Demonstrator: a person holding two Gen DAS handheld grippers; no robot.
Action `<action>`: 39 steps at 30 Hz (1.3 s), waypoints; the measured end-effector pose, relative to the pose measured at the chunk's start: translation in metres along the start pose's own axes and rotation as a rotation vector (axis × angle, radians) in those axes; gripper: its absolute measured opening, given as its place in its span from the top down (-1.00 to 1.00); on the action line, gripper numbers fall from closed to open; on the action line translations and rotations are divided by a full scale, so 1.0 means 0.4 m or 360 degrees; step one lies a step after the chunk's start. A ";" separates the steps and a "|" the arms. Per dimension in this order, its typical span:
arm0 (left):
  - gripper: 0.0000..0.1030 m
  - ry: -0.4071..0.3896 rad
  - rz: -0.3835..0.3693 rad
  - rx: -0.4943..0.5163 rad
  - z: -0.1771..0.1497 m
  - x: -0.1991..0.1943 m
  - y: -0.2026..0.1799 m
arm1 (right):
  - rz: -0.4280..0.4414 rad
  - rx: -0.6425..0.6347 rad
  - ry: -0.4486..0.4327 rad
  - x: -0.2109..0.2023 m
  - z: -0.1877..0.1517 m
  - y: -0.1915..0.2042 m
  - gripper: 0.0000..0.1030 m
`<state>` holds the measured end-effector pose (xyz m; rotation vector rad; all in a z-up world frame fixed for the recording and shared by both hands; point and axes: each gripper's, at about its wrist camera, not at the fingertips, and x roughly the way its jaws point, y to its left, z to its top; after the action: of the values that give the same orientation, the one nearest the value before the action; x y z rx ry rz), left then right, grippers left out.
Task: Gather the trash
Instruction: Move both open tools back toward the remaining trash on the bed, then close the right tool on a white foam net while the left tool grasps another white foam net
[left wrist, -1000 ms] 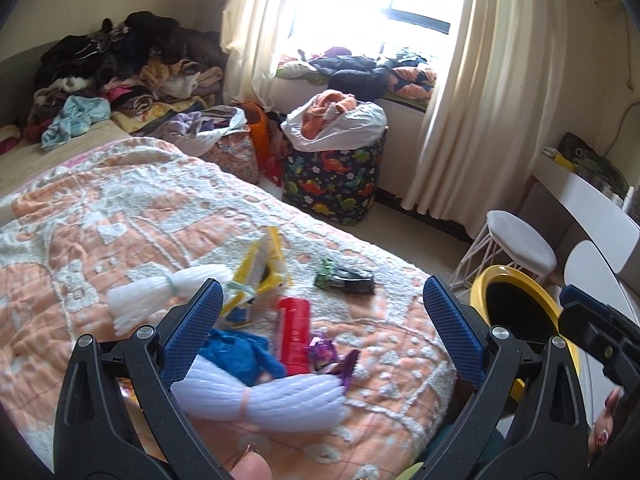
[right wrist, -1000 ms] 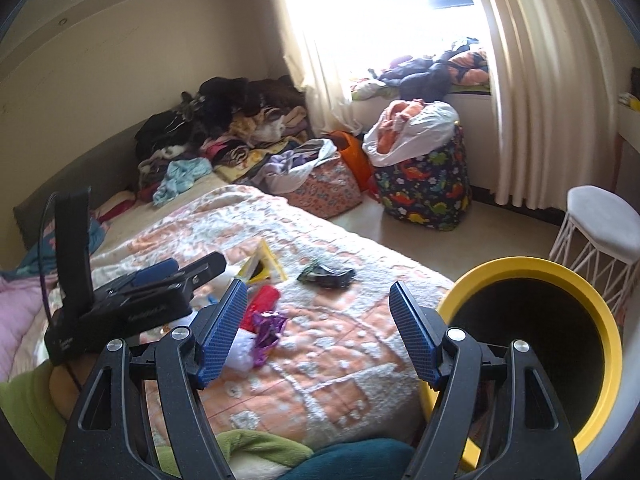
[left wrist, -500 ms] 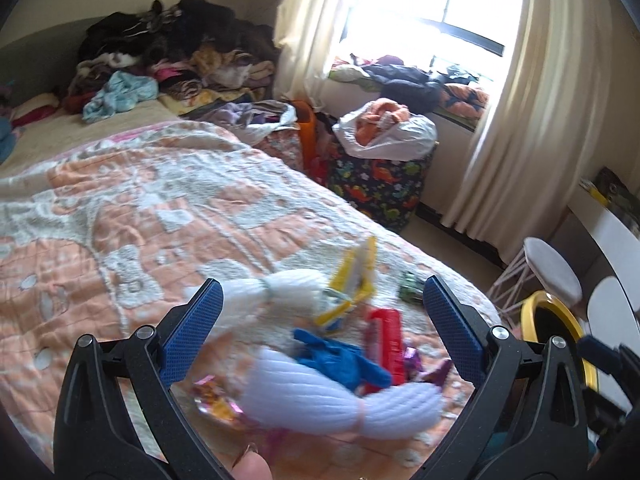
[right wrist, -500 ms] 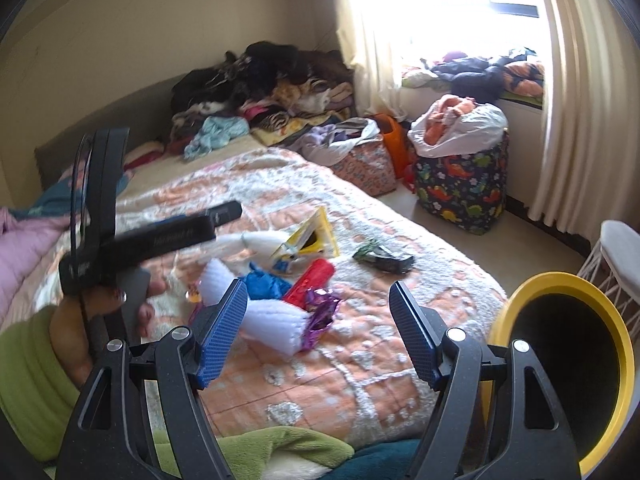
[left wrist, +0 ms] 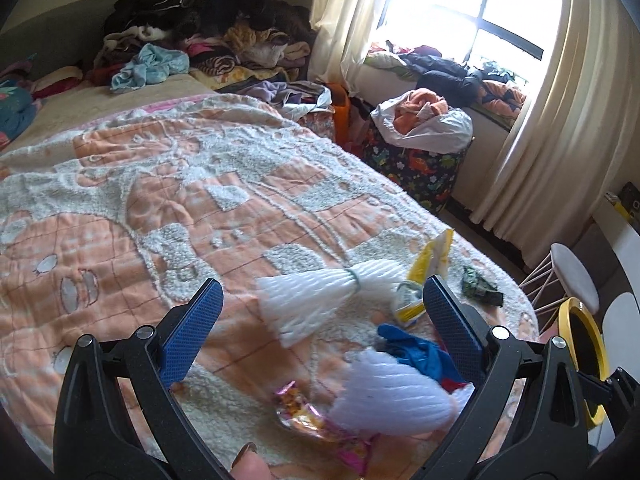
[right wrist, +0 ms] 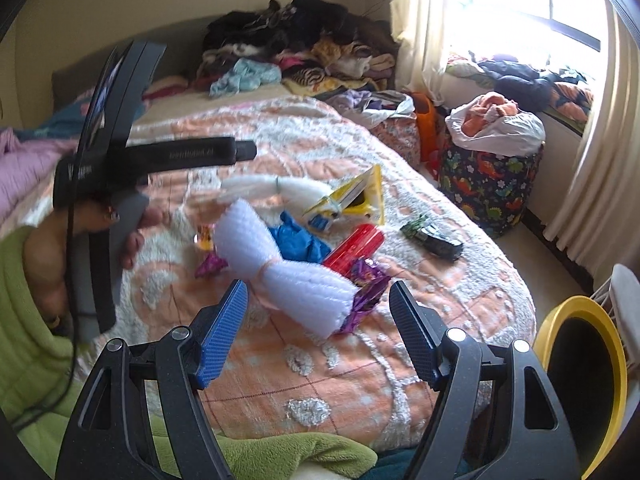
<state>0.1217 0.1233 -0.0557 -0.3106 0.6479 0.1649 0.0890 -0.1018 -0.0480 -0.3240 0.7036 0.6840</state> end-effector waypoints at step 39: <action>0.64 0.0193 -0.0184 -0.0169 -0.026 0.122 0.075 | -0.0086 -0.0324 0.0136 0.104 -0.036 0.112 0.66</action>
<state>0.1467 0.1509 -0.1005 -0.4622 0.7405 0.0704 0.0751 -0.0564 -0.0893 -0.5601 0.7053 0.6946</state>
